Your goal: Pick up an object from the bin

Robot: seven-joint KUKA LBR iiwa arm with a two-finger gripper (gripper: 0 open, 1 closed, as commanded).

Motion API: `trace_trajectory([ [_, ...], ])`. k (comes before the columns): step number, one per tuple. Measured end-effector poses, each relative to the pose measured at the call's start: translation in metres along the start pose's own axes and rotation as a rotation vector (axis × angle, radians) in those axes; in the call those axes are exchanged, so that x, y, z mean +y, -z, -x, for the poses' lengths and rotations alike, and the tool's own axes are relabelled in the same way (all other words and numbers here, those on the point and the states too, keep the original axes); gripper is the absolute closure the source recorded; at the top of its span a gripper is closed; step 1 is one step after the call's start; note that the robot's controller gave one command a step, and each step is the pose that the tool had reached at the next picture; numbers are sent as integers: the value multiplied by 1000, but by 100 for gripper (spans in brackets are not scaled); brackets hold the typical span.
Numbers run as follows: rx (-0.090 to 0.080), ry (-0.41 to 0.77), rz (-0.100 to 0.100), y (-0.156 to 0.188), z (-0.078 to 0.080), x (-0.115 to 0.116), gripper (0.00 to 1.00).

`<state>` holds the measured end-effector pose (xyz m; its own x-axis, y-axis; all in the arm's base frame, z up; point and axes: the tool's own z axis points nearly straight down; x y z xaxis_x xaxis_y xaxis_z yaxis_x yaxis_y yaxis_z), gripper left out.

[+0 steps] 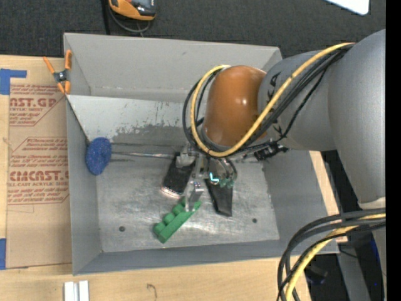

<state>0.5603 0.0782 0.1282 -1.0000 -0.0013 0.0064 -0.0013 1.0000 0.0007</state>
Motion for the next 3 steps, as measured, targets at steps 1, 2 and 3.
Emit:
trace_trajectory([
  [1, -7, -1, 1, 4, 2, 0, 0],
  [2, -12, 62, -1, -19, -32, 11, 0],
  [3, -4, 269, 0, -36, -60, 5, 0],
])
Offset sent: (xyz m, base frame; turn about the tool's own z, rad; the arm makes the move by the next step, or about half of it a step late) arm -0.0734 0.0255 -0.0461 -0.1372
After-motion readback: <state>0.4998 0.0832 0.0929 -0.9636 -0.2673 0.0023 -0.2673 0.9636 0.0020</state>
